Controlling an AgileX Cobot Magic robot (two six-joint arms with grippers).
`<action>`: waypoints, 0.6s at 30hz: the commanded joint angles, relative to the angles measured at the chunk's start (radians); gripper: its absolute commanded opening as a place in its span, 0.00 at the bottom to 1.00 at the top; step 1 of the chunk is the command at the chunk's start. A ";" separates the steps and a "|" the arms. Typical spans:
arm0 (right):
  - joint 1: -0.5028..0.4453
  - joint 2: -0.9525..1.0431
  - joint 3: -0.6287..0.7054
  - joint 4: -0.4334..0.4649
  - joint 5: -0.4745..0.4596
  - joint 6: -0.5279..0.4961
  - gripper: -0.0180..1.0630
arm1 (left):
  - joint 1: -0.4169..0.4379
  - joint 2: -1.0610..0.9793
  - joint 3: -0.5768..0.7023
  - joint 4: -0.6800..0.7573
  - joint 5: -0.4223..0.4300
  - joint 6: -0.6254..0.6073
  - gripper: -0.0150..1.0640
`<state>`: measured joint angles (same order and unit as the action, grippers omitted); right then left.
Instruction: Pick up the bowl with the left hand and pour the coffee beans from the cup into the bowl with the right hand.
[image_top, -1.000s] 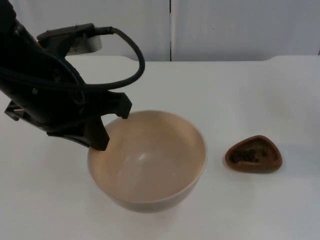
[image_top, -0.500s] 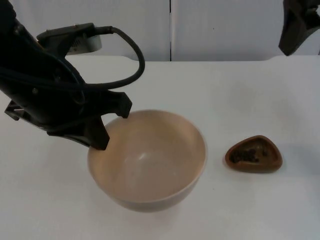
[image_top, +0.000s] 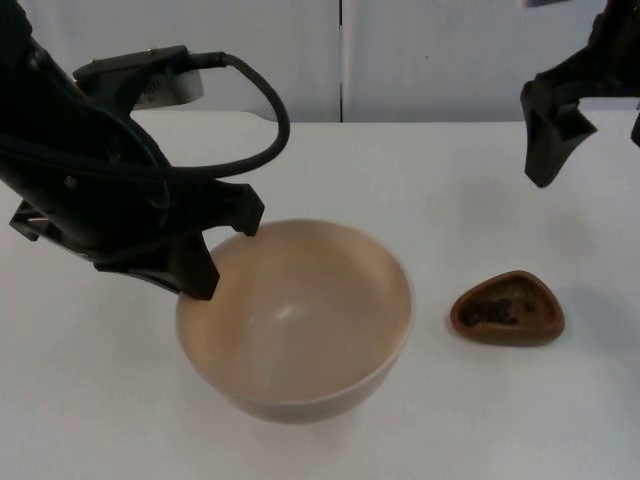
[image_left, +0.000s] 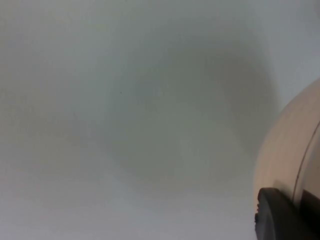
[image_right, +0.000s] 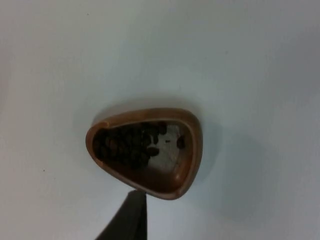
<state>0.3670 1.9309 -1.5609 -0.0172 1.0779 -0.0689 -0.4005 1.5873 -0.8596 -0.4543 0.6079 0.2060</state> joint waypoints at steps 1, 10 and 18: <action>0.006 0.029 -0.006 -0.006 -0.045 0.005 0.98 | -0.006 -0.011 -0.003 -0.017 -0.012 -0.005 0.01; 0.006 0.106 -0.004 -0.024 -0.090 0.005 0.92 | -0.006 -0.011 -0.003 -0.017 -0.012 -0.005 0.01; 0.006 0.159 0.002 -0.024 -0.136 0.028 0.84 | -0.006 -0.011 -0.003 -0.017 -0.014 -0.005 0.01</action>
<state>0.3670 2.0929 -1.5591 -0.0373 0.9620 -0.0467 -0.4005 1.5873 -0.8596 -0.4543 0.6059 0.2060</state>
